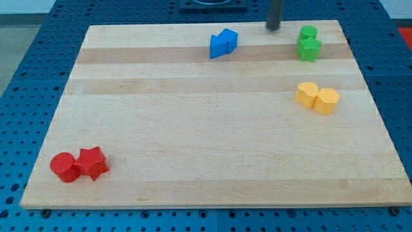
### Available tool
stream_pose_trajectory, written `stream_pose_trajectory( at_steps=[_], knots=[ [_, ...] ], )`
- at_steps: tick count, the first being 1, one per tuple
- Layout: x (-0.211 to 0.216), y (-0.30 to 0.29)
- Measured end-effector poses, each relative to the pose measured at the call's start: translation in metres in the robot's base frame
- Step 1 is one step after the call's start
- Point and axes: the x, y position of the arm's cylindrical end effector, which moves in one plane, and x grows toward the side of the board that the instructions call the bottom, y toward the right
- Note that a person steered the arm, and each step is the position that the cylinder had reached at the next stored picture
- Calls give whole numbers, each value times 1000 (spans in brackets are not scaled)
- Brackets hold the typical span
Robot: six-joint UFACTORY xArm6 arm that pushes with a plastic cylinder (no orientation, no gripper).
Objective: Separate the green star from the green circle
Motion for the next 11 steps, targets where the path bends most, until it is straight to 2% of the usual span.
stream_pose_trajectory(
  at_steps=[2, 4, 5, 8, 11],
  knots=[
    [-2, 37],
    [18, 76],
    [27, 76],
    [77, 26],
    [170, -38]
  ],
)
